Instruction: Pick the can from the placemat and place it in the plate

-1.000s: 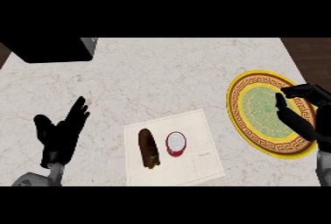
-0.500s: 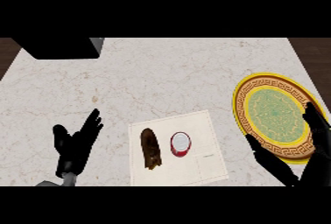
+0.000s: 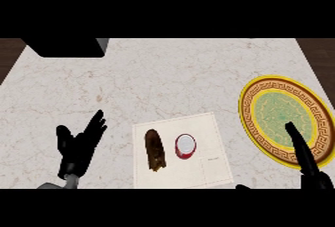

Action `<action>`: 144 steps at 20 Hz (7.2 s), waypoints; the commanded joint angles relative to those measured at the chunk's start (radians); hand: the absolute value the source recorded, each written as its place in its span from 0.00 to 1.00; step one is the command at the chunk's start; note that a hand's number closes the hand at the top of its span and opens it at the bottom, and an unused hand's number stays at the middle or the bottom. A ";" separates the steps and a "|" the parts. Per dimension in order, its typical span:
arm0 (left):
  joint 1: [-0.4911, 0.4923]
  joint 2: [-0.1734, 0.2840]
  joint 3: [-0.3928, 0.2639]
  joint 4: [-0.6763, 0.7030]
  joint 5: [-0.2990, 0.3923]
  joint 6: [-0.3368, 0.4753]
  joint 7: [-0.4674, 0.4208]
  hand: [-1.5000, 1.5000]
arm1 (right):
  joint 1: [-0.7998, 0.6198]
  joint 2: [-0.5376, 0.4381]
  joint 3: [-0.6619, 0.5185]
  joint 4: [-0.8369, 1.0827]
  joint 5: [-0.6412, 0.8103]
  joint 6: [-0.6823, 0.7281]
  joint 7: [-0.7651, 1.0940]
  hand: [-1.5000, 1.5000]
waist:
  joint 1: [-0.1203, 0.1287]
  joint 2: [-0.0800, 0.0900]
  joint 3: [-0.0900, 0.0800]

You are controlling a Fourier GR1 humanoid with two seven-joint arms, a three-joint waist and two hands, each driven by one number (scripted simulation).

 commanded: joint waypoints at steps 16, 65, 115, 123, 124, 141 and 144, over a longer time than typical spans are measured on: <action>0.000 -0.030 0.033 0.004 -0.051 -0.047 0.029 0.50 | -0.469 0.310 0.273 0.327 0.305 0.340 0.664 0.00 | 0.010 0.000 0.005; 0.050 -0.121 0.186 -0.071 -0.167 -0.143 0.112 0.50 | -0.377 0.263 0.574 0.531 0.375 0.267 0.448 1.00 | -0.006 -0.010 0.005; -0.004 -0.187 0.177 -0.010 -0.225 -0.148 0.085 0.50 | -0.521 -0.441 -0.052 0.856 -0.639 -0.489 -0.262 1.00 | 0.034 0.012 0.010; 0.015 -0.212 0.160 0.008 -0.238 -0.143 0.072 0.50 | -0.620 -0.349 -0.142 1.206 -0.820 -0.179 -0.692 0.00 | 0.038 0.015 0.013; 0.008 -0.170 0.186 0.004 -0.208 -0.198 0.071 0.50 | -0.695 -0.308 -0.167 1.300 -0.825 -0.166 -0.701 0.00 | 0.051 0.016 0.011; 0.056 -0.155 0.224 -0.058 -0.214 -0.189 0.101 0.50 | -0.651 -0.382 -0.561 1.629 -1.156 0.439 -1.202 0.00 | 0.007 0.001 0.007; 0.062 -0.171 0.211 -0.036 -0.227 -0.198 0.096 0.50 | -0.614 -0.381 -0.565 1.671 -1.147 0.539 -1.277 0.00 | 0.006 0.001 0.006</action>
